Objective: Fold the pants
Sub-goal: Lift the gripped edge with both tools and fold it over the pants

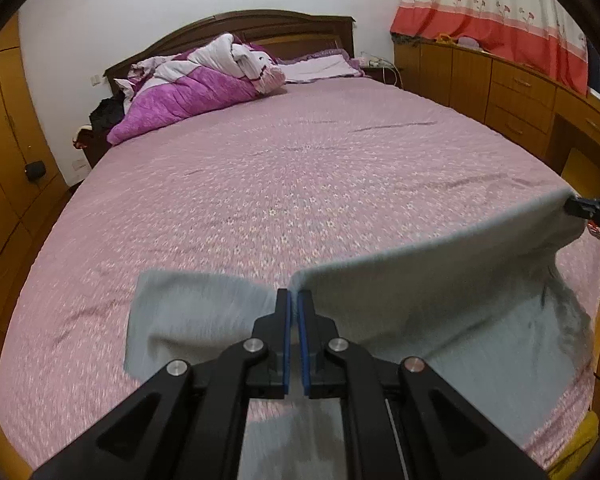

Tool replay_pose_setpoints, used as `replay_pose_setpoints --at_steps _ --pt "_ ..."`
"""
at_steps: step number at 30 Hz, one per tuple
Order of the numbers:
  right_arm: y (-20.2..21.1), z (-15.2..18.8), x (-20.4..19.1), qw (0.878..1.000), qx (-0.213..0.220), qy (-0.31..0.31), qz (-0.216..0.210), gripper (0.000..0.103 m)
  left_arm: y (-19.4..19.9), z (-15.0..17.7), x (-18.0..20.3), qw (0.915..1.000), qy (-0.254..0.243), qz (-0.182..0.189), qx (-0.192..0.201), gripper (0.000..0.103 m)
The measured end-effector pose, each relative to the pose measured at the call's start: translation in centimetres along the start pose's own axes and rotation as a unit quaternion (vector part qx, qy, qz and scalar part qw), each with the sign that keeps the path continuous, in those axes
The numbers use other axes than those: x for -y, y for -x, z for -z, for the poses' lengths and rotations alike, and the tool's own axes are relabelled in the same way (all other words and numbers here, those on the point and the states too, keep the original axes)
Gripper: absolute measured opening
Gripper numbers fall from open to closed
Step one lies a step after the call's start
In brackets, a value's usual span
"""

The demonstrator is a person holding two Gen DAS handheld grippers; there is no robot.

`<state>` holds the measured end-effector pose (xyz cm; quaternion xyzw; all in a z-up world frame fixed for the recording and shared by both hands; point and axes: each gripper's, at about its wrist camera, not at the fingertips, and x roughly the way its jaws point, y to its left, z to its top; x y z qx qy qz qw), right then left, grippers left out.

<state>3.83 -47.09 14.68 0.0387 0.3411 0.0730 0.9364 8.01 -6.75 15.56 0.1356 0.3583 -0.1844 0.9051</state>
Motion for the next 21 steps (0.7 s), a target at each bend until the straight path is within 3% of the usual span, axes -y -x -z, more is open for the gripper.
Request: replay_pose_setpoints --at_steps 13,21 --pt "4.7 7.4 -2.5 1.000 -0.019 -0.007 -0.001 0.000 5.6 8.7 2.4 0.9998 0.019 0.006 -0.008 0.003" --pt "5.4 12.2 -2.8 0.999 -0.045 -0.029 -0.004 0.000 6.1 14.2 3.8 0.9983 0.028 0.014 -0.049 0.003"
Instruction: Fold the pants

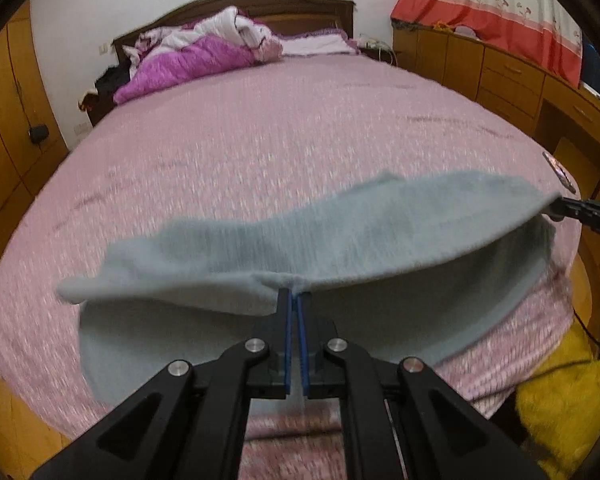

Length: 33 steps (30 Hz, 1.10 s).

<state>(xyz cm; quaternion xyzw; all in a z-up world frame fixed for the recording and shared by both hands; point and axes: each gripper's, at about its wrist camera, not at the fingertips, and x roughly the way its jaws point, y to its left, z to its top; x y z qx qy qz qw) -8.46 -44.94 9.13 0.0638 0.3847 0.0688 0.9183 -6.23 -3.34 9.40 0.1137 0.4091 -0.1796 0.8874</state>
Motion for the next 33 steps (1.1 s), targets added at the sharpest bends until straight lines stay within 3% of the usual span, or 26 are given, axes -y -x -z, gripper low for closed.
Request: replay_pose_setpoints --at_steps 10,14,18,22,27,31,33 --pt "-2.0 3.4 0.7 0.999 -0.048 -0.024 0.008 0.000 -2.9 4.2 1.0 0.9971 0.002 0.015 -0.074 0.003" --pt "-2.7 4.0 1.0 0.997 -0.064 -0.039 0.009 0.000 -3.1 4.6 0.0 0.9962 0.026 0.005 -0.083 0.004" --pt "-3.0 4.3 1.5 0.995 -0.076 -0.061 0.004 0.001 -2.0 4.9 -2.4 0.9948 0.070 -0.002 -0.074 0.020" --pt "-2.5 4.6 2.0 0.992 -0.083 -0.094 -0.010 0.010 -0.9 5.5 -6.0 0.9900 0.126 -0.035 -0.052 0.032" --pt "-1.5 5.1 2.5 0.987 -0.088 -0.133 -0.022 0.031 -1.0 5.9 -11.7 0.9697 0.233 -0.066 -0.029 0.034" --pt "-1.2 5.1 3.3 0.982 -0.081 -0.166 -0.037 0.033 -1.6 6.3 -15.4 0.9477 0.315 -0.053 -0.010 0.034" --pt "-1.4 5.1 3.8 0.980 -0.083 -0.177 -0.038 0.033 -2.0 6.4 -16.5 0.9427 0.330 -0.047 -0.013 0.034"
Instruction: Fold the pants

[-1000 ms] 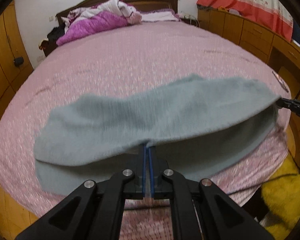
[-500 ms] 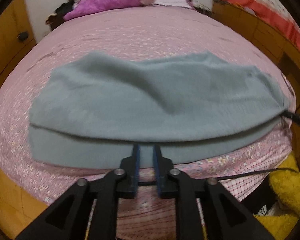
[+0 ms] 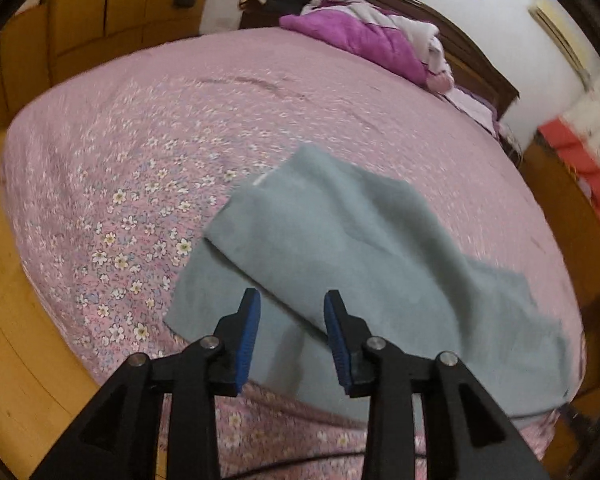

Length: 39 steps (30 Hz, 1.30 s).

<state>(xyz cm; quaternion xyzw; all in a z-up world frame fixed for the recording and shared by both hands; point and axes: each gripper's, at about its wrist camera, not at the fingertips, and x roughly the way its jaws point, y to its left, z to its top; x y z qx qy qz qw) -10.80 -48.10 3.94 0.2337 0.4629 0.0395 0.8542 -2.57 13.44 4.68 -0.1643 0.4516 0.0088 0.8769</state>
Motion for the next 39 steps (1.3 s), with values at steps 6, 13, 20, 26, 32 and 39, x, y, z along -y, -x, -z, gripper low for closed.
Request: replay_pose_setpoints --at_steps 6,13,20,26,32,39 --pt "-0.8 -0.3 0.5 1.000 -0.005 -0.019 -0.001 0.033 -2.3 -1.3 -1.1 0.9992 0.023 -0.021 -0.024 0.034" --pt "-1.1 -0.4 0.7 1.000 -0.007 -0.026 -0.005 0.033 -3.9 -2.3 -1.8 0.9980 0.062 0.012 -0.007 0.034" --pt "-0.9 -0.3 1.2 0.999 0.001 -0.036 -0.010 0.033 -3.6 -3.5 -3.4 0.9959 0.083 0.035 0.001 0.005" --pt "0.0 0.3 2.0 0.998 0.005 -0.055 -0.016 0.033 -2.4 -3.4 -3.5 0.9969 0.068 0.036 0.016 0.003" --pt "1.6 0.4 3.3 0.997 0.030 -0.077 -0.013 0.033 -3.1 -2.9 -3.4 0.9974 0.066 0.028 0.002 0.003" --pt "1.3 -0.3 4.0 0.992 0.038 -0.112 -0.036 0.033 -3.8 -3.6 -2.9 0.9967 0.076 0.029 -0.004 0.003"
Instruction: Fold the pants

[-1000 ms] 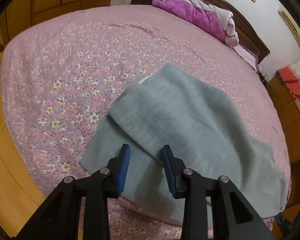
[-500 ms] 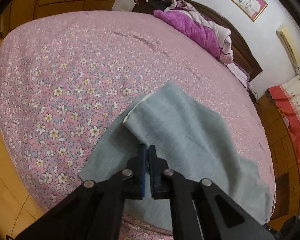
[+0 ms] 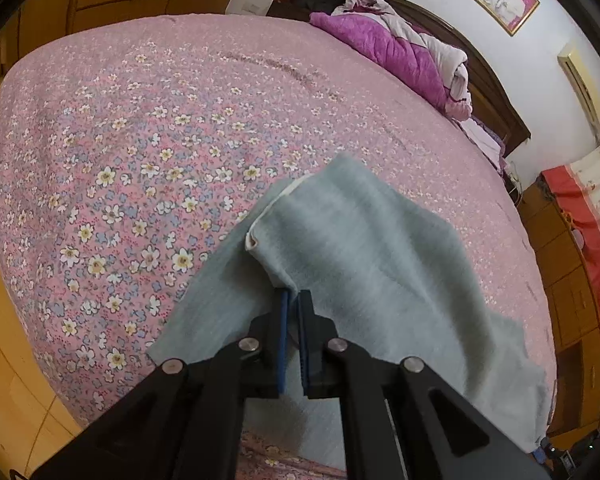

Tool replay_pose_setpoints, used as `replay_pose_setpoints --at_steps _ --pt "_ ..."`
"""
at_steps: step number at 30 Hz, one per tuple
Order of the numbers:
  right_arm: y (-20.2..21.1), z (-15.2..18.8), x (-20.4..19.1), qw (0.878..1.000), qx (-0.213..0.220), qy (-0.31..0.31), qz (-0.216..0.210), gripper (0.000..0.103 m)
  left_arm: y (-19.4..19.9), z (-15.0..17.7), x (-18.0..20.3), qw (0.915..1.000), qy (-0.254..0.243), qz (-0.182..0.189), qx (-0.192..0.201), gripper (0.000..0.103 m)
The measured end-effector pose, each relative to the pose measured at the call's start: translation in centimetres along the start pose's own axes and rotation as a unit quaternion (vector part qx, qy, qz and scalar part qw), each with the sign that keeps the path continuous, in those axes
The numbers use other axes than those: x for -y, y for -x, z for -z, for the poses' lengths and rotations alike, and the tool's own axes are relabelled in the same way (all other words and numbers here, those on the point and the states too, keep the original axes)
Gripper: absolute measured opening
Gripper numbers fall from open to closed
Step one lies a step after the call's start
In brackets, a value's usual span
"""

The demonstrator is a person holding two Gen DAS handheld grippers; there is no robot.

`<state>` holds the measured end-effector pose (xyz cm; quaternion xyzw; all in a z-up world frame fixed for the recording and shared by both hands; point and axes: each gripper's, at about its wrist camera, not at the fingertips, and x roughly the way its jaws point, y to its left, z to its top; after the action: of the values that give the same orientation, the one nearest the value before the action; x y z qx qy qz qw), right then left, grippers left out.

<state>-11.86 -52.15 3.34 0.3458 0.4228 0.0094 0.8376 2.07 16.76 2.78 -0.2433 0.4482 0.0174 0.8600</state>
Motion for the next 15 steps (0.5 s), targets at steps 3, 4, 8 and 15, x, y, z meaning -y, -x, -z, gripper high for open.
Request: replay_pose_setpoints --at_steps 3,4,8,15 --pt "-0.1 -0.3 0.3 1.000 0.005 -0.015 -0.014 0.033 1.0 -0.2 0.3 0.9999 -0.009 0.004 0.011 0.002" --pt "-0.1 -0.4 0.3 1.000 0.006 -0.018 -0.016 0.033 1.7 -0.1 0.2 0.9997 -0.012 0.006 0.018 0.002" --pt "0.3 -1.6 0.9 0.999 0.007 -0.029 -0.028 0.015 5.1 -0.6 0.6 0.9986 -0.015 0.023 0.044 0.002" --pt "4.0 -3.2 -0.7 0.998 0.047 0.034 -0.017 0.000 11.2 -0.3 2.2 0.9956 -0.048 0.031 0.074 0.002"
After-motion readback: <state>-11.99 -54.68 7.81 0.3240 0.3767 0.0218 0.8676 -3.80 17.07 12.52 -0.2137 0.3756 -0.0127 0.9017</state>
